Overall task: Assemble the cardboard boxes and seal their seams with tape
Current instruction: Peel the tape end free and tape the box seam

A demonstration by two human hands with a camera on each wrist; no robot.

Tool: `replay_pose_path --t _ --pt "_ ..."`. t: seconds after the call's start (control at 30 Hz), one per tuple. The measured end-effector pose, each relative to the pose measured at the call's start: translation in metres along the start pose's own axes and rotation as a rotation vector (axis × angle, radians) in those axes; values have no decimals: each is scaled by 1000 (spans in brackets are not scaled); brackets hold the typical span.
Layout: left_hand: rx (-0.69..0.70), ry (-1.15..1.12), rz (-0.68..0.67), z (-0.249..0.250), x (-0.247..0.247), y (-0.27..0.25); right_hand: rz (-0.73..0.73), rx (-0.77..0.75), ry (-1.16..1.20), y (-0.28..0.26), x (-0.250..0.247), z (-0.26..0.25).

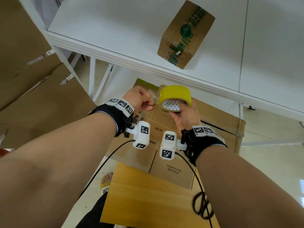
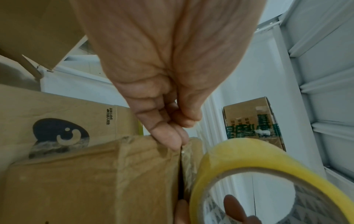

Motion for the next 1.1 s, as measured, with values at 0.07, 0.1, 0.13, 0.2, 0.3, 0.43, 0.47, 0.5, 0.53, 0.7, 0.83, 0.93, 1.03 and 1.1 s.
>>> replay_pose_path --t 0.07,0.1,0.13,0.2,0.3,0.43,0.47,0.5,0.53,0.7,0.83,0.93,1.03,1.1 --pt "7 16 10 0 1 1 -12 -4 -11 -2 1 -2" --pt "8 23 11 1 2 2 -11 -12 -15 -3 1 -3" --pt "9 29 8 2 3 3 -10 -20 -12 -3 1 -3" --pt "8 39 0 4 3 4 -18 -45 -11 -2 -1 0" --pt "10 34 2 5 1 4 2 -44 0 0 0 3" --pt "89 114 -69 9 2 1 58 18 32 2 2 -1" --pt "111 142 -84 12 3 1 71 34 54 2 2 -1" --pt "130 171 -96 15 4 1 90 49 72 1 2 -1" --pt "146 204 -104 18 6 1 104 61 89 0 2 0" --pt "175 348 -140 24 17 4 89 71 104 0 3 -1" --pt "197 355 -164 25 18 2 78 83 110 -3 4 -3" --pt "210 346 -125 24 15 2 7 47 137 -4 5 -7" --pt "210 357 -111 24 13 3 -65 4 99 -7 6 -14" --pt "191 346 -103 24 13 4 -68 -10 86 -8 6 -12"
Point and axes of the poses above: each hand's wrist, its own y-axis towards the middle knuckle, its own x-axis out of the palm, z = x × y, the point moved 2 cm from there along y, towards the middle knuckle, and after that the axes turned 10 degrees about y, right-handed, at the moved point
